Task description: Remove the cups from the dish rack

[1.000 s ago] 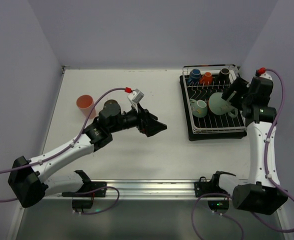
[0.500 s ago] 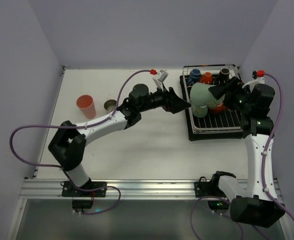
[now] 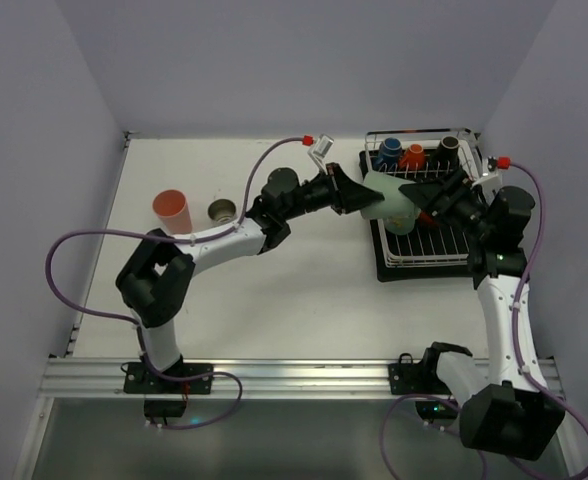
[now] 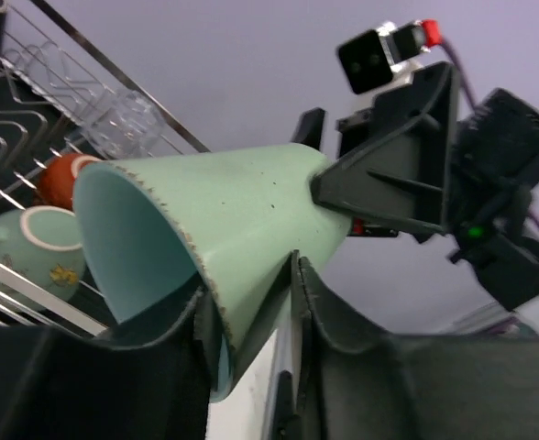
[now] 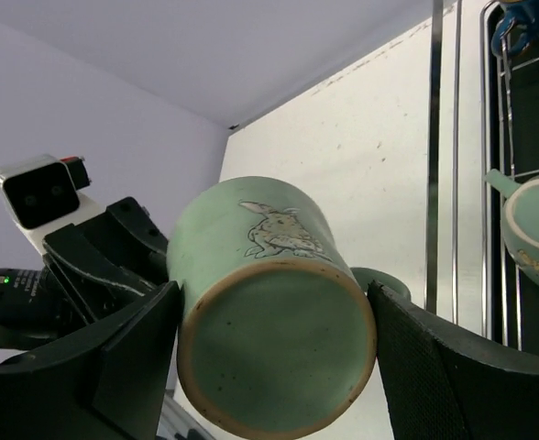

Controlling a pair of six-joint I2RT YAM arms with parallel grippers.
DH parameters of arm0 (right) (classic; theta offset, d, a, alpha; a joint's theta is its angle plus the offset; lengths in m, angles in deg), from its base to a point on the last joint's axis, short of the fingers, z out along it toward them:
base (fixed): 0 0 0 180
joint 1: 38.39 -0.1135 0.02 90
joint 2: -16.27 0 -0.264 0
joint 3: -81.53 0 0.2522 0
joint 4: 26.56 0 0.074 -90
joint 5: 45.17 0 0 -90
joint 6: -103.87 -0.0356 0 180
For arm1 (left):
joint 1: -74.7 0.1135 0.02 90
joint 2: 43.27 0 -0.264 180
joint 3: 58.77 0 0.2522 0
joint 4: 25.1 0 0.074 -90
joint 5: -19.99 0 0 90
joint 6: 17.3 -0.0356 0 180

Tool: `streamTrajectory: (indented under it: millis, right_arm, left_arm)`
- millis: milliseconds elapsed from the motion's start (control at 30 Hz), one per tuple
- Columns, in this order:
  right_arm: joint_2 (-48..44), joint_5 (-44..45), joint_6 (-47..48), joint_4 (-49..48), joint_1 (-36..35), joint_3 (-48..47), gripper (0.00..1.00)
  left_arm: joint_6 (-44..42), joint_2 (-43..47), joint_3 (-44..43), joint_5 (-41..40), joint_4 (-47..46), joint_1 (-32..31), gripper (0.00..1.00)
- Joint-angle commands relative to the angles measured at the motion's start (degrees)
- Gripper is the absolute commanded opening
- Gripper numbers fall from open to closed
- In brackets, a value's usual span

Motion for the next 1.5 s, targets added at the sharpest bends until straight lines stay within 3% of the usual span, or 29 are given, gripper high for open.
streamTrajectory:
  millis: [0, 33, 67, 167, 200, 333, 533, 633, 767, 1033, 1467]
  right_arm:
    - [-1.9, -6.1, -5.7, -10.2, -1.1, 2.2, 0.13]
    - [-2.0, -6.1, -6.0, -11.0, -1.9, 3.5, 0.19]
    - [-2.3, -5.7, -6.1, -11.1, -2.5, 4.0, 0.35]
    - [-3.7, -4.3, -6.1, -11.5, -4.3, 5.6, 0.60]
    - [-4.4, -4.2, -6.2, -11.4, -4.7, 5.8, 0.74]
    - [-6.5, -3.1, -5.8, -10.4, -7.0, 6.8, 0.97]
    - [-9.9, 0.2, -1.3, -6.6, -8.9, 8.7, 0.99]
    - [-11.8, 3.6, 2.4, -2.1, -9.3, 9.9, 0.99]
    - [-15.6, 6.2, 5.8, 0.3, -9.8, 11.8, 0.99]
    - [-20.3, 9.1, 9.8, 3.1, -10.5, 15.5, 0.99]
    - [-21.1, 9.0, 11.2, 1.3, -12.5, 18.1, 0.99]
  left_arm:
    - [1.6, 4.4, 2.5, 0.5, -11.4, -1.2, 0.17]
    - [1.3, 5.2, 3.2, 0.2, -11.3, -1.2, 0.10]
    - [0.3, 7.6, 3.9, -0.4, -9.9, -1.3, 0.00]
    - [-4.0, 13.4, 6.7, -4.1, -2.9, -1.2, 0.00]
    - [-5.3, 15.0, 6.8, -6.1, -0.3, -1.2, 0.00]
    - [-13.9, 22.6, 6.7, -14.0, 16.0, -1.2, 0.00]
    - [-26.5, 26.4, -0.1, -27.9, 46.6, -1.0, 0.00]
    - [-29.6, 22.7, -7.8, -32.4, 56.0, -0.8, 0.00]
    - [-34.3, 10.7, -19.0, -37.0, 69.7, -0.3, 0.00]
    - [-36.2, -4.7, -25.7, -39.1, 78.1, 3.6, 0.00]
    - [-38.8, -15.4, -29.4, -37.7, 82.9, 5.4, 0.00]
